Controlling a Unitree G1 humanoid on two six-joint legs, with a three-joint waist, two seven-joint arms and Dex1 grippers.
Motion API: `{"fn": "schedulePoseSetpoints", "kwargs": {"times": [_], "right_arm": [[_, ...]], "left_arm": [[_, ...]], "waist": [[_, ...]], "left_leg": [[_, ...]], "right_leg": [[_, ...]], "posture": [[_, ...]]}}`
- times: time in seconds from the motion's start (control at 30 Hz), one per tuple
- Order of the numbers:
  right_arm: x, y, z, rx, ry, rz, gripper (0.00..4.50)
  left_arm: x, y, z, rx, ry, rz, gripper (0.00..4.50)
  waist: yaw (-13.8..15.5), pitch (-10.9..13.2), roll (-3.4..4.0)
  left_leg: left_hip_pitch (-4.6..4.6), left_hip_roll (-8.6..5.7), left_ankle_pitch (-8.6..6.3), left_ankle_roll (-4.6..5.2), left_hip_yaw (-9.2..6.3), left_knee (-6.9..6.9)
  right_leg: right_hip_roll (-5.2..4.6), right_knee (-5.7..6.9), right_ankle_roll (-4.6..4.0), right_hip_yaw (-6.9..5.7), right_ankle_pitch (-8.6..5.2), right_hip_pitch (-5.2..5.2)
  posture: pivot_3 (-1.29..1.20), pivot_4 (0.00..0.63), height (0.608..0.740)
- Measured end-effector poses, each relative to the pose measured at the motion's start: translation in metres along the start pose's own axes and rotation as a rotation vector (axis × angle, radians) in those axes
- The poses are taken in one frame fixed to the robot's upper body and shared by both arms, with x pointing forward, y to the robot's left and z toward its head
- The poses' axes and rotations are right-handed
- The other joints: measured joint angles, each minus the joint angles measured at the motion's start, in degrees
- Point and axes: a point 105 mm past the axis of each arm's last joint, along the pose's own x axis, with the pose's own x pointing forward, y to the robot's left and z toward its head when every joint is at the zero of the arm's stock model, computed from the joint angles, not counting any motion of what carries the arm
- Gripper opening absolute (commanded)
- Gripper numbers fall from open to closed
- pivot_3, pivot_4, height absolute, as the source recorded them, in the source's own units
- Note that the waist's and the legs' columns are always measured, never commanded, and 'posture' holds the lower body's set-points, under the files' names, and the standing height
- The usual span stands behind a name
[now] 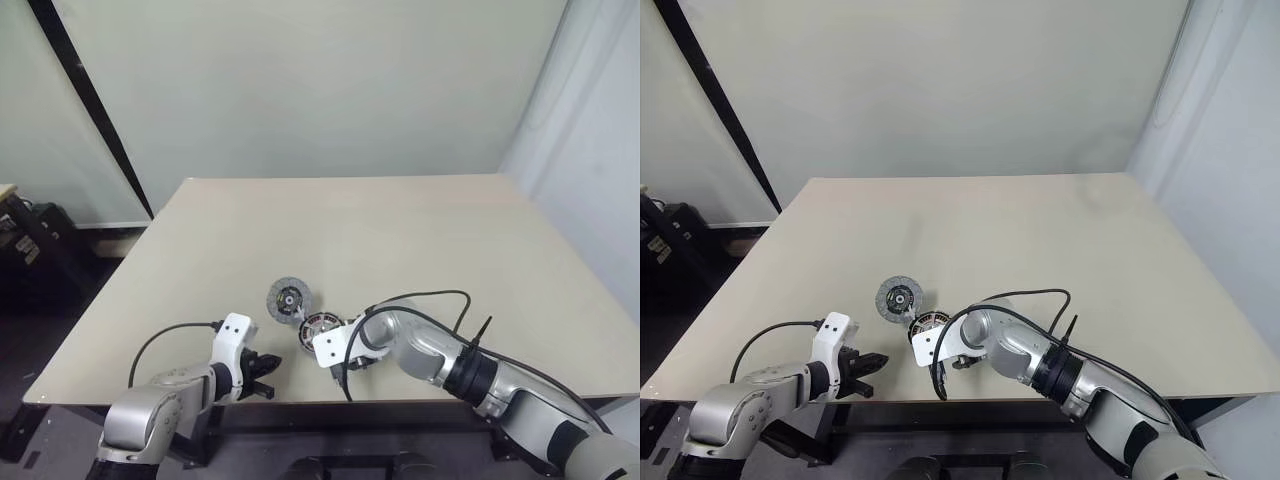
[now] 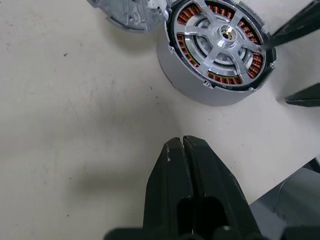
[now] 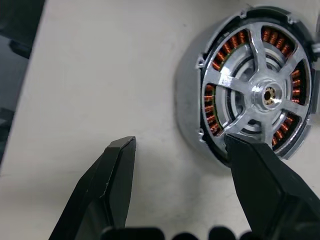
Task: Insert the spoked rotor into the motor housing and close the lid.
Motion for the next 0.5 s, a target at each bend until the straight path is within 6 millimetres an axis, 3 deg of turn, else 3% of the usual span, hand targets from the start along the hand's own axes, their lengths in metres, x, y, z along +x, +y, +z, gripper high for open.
{"fn": "schedulePoseSetpoints", "kwargs": {"times": [0.13, 0.2, 0.4, 0.5], "right_arm": [[0.0021, -0.0027, -0.002, -0.003, 0.011, -0.019, 2.9], [0.0027, -0.0037, -0.0036, 0.0, 0.018, -0.025, 2.49], [0.0015, -0.0081, -0.0023, 0.0, 0.011, -0.047, 0.42], [0.0046, -0.0042, 0.0024, 0.004, -0.007, -0.033, 0.12]], "left_arm": [[0.0003, -0.0004, 0.001, 0.002, -0.008, -0.002, 0.0], [0.0004, -0.0005, 0.0014, 0.003, -0.01, -0.002, 0.0], [0.0004, -0.0004, 0.002, 0.005, -0.014, -0.001, 0.0], [0.0005, -0.0007, 0.0024, 0.006, -0.017, -0.002, 0.0]], "waist": [[0.0, 0.0, 0.0], [0.0, 0.0, -0.01], [0.0, -0.03, -0.04], [0.0, -0.03, -0.03]], "left_leg": [[0.02, 0.01, 0.03, -0.04, -0.01, 0.0], [0.02, 0.01, 0.03, -0.07, 0.0, 0.01], [0.05, 0.01, 0.05, -0.04, -0.01, 0.01], [0.05, 0.03, 0.05, -0.05, -0.02, 0.01]], "right_leg": [[0.01, 0.02, -0.01, 0.0, 0.01, 0.02], [0.01, 0.03, -0.02, 0.0, 0.01, 0.02], [0.02, 0.03, -0.02, 0.01, 0.01, 0.05], [0.03, 0.07, -0.02, 0.01, 0.01, 0.03]], "posture": [[0.0, 0.0, 0.74], [0.0, 0.0, 0.74], [0.0, 0.0, 0.74], [0.0, 0.0, 0.74]]}}
